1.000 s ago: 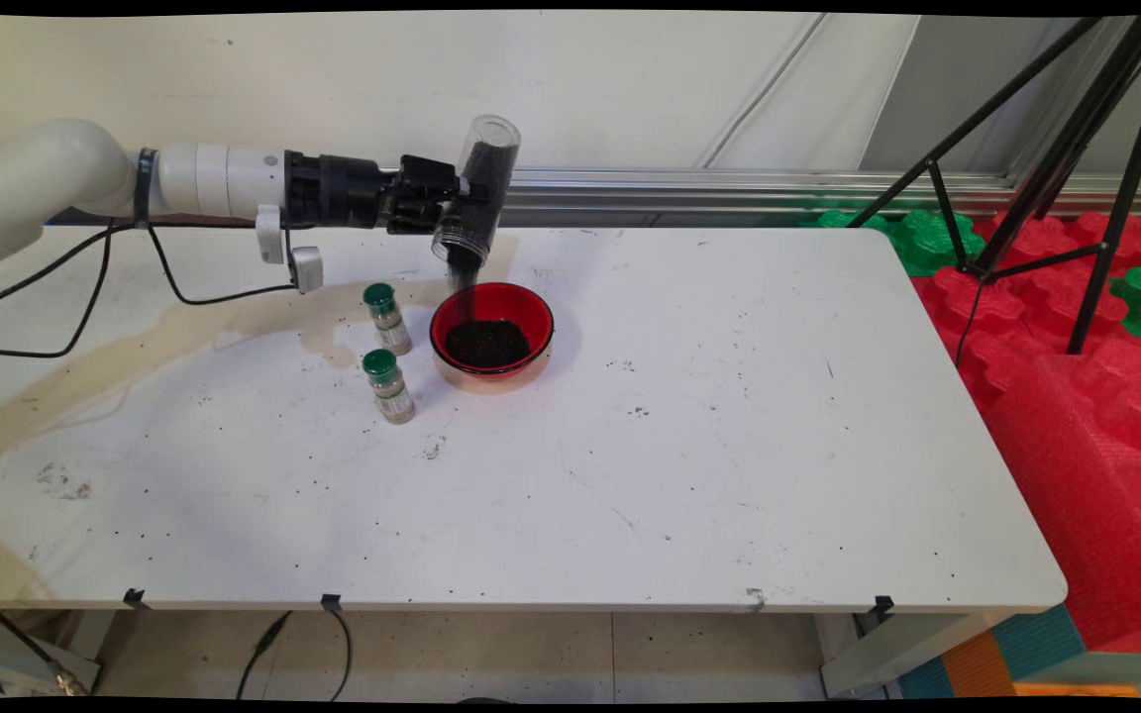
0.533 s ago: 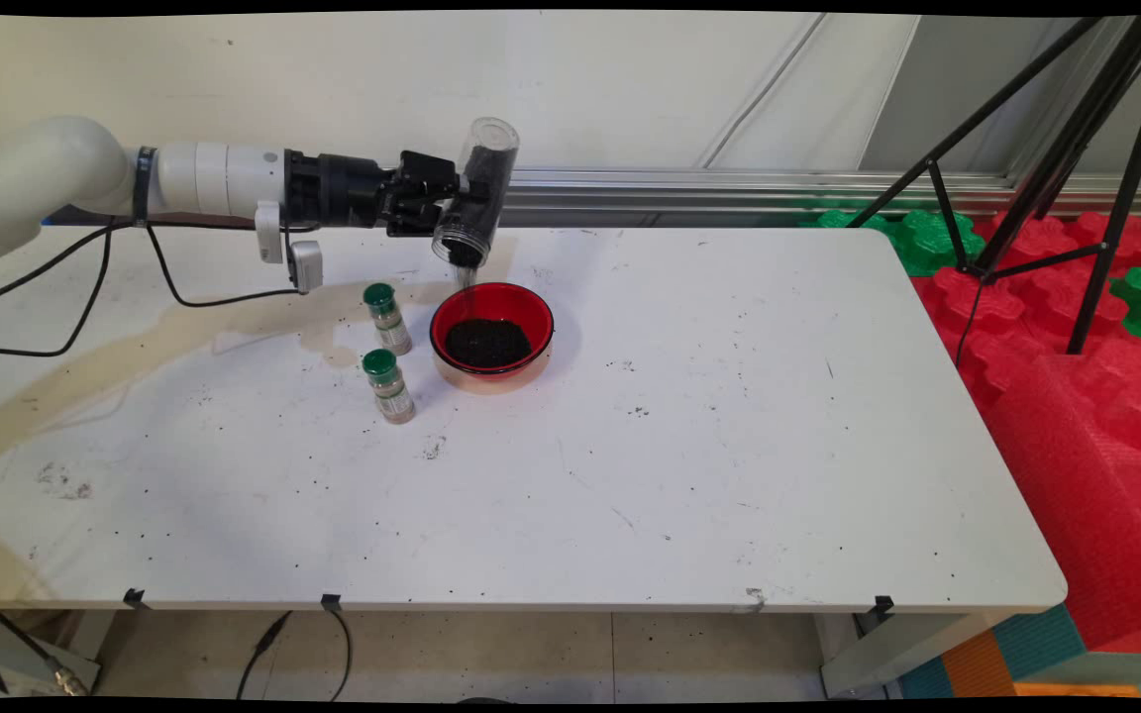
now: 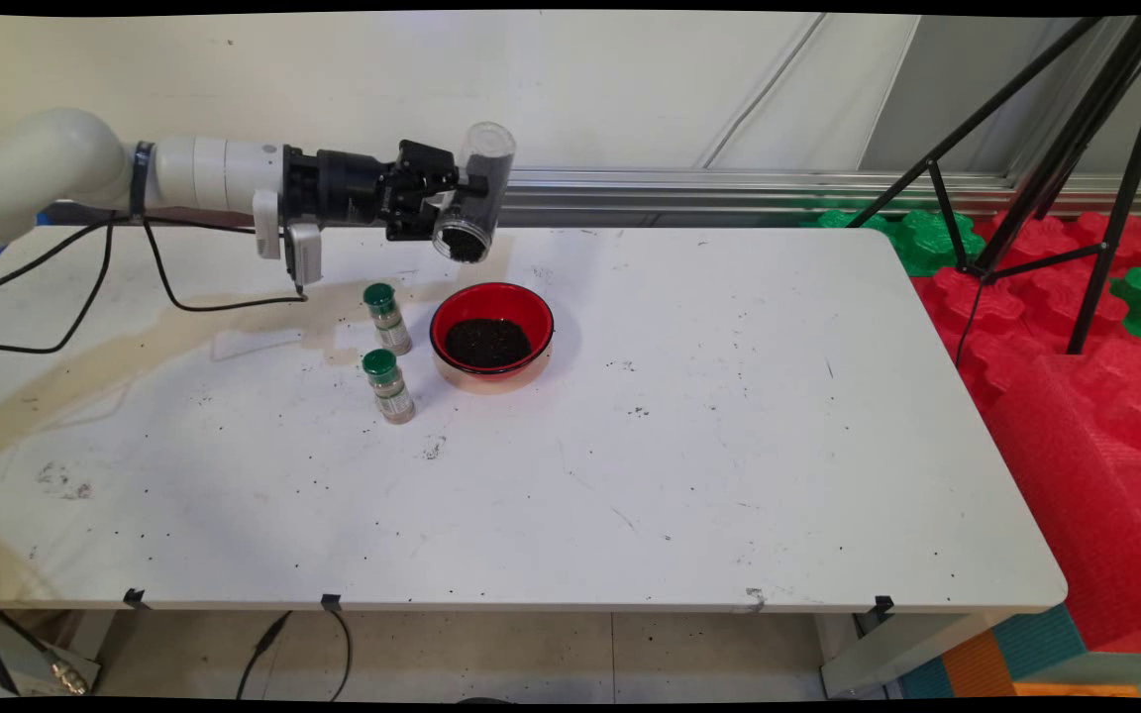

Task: Pour the black seasoning powder in the red bowl

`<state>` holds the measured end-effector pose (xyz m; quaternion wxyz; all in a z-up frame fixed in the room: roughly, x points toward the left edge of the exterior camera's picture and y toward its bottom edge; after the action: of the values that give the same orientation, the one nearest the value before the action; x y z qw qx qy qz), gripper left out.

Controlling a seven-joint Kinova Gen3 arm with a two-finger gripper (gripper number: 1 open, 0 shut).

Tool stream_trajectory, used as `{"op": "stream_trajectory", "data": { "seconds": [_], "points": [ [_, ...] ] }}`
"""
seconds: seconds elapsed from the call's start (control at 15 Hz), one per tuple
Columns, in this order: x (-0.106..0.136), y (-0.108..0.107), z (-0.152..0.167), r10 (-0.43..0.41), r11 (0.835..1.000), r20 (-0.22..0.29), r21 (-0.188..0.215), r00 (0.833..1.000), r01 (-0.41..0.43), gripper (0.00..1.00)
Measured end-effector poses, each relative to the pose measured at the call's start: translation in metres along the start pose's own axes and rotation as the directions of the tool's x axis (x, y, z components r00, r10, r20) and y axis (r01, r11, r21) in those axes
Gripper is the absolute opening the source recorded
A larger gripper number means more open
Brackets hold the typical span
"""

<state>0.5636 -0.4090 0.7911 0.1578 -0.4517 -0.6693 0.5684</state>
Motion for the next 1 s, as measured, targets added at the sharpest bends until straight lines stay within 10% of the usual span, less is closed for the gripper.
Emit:
{"op": "stream_trajectory", "data": {
  "seconds": [0.53, 1.0],
  "points": [
    [-0.004, -0.009, -0.002, -0.194, 0.981, 0.000, -0.010, 0.981, 0.194, 0.00],
    [-0.009, -0.024, -0.006, -0.398, 0.917, 0.002, -0.004, 0.917, 0.398, 0.00]
  ]
}}
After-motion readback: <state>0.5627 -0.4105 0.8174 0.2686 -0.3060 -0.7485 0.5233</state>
